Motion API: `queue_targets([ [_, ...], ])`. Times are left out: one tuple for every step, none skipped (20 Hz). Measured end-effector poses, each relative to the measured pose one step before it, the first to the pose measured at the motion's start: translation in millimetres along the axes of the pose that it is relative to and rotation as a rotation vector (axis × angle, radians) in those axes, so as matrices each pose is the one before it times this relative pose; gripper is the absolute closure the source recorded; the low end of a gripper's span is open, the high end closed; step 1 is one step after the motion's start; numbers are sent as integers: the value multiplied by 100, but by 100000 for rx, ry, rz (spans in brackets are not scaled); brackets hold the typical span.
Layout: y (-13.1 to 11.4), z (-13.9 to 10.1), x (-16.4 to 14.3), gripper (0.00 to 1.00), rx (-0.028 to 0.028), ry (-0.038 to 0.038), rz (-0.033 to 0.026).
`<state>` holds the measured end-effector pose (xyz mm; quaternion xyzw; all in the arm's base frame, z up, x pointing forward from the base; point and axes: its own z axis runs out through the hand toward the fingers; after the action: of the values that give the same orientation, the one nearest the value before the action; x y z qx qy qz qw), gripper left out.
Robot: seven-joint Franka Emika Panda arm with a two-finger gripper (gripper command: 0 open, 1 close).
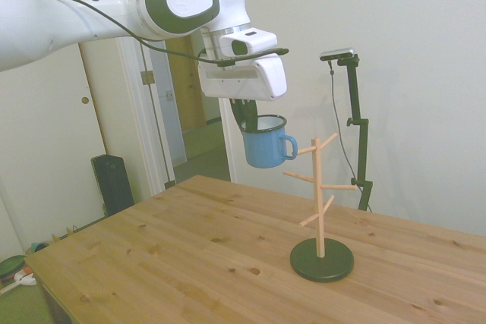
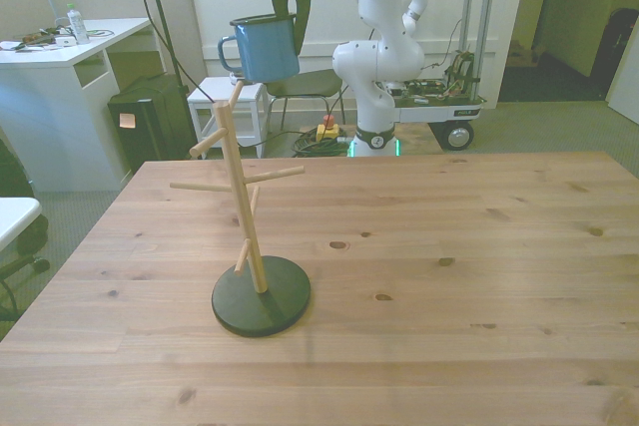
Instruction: Hang the mug
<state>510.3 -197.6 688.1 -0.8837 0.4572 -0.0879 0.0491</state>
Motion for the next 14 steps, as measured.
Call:
queue_targets([
  [99,134,235,100,-80,-127,405],
  [31,162,250,100,-9,-186,368],
  [-83,154,229,100,58,-156,196],
  [-181,196,204,100,73,-236,85],
  [-188,238,177,100,38,-369,25],
  [-201,207,177,100,-29,-298,-13],
  [-179,116,157,100,-108,-81,-74],
  [-155,124,148,100,-139,-43,-106],
  [-119,50,107,100,-83,10,-108],
  [-107,-20,87,100,-53,58,-83],
  [-94,-18,74,100,-58,33,-129],
  [-73,19,56,100,-77,-49,-174],
  [-56,85,53,100,-85,-90,-196],
  [-64,110,45,100,-104,-121,-237],
])
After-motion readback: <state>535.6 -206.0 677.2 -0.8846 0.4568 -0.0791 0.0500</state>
